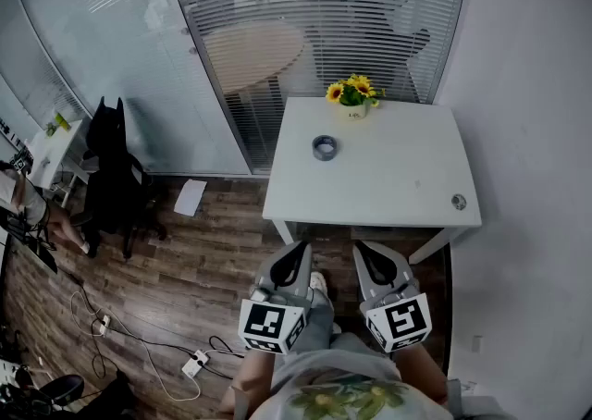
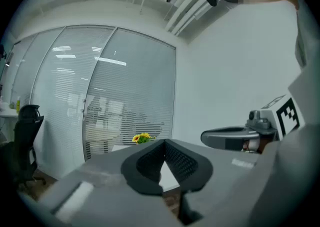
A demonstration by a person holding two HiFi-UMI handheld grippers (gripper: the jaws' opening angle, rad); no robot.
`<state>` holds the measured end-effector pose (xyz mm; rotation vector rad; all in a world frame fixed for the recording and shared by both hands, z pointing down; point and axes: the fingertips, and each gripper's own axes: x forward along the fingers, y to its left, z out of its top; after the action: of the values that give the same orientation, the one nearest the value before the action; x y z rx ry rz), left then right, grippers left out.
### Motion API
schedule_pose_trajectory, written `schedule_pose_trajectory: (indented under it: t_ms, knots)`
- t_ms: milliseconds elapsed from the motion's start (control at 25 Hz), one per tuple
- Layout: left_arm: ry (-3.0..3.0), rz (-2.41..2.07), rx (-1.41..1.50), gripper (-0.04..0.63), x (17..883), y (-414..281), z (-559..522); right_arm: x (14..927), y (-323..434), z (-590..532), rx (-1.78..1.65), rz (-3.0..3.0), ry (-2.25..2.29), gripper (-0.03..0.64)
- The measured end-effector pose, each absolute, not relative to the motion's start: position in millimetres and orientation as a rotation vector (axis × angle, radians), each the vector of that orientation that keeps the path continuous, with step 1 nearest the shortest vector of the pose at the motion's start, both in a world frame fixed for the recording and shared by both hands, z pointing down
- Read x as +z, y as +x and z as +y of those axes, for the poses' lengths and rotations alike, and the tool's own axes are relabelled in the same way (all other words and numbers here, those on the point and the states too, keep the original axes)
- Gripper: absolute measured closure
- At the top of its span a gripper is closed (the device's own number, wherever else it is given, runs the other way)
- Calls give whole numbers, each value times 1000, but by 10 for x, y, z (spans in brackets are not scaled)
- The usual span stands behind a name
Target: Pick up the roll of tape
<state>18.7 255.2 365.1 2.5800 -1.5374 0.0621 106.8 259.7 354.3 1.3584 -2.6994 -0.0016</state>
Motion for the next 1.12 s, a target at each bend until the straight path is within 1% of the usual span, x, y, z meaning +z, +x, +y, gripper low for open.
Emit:
schedule_pose_trajectory:
  t_ms: [400, 440, 680, 800, 1120]
  knots:
    - [2579, -1520, 98, 592, 3725, 160, 2118, 3516, 1078, 2142, -63, -2716, 1361, 616]
    - [2578, -1519, 98, 592, 3728, 159, 2075, 3516, 1073, 2102, -61, -2710, 1350, 601]
    - [2554, -1495, 115, 592, 3904, 104, 1750, 3584, 999, 1834, -115, -2678, 1263, 444]
    - [2541, -1489, 123, 592, 3969, 73, 1558, 3627, 990, 1651, -157, -2630, 1238, 389]
    - [2543, -1485, 125, 592, 3964, 17, 1095, 3676, 992, 1186, -183, -2563, 1203, 379]
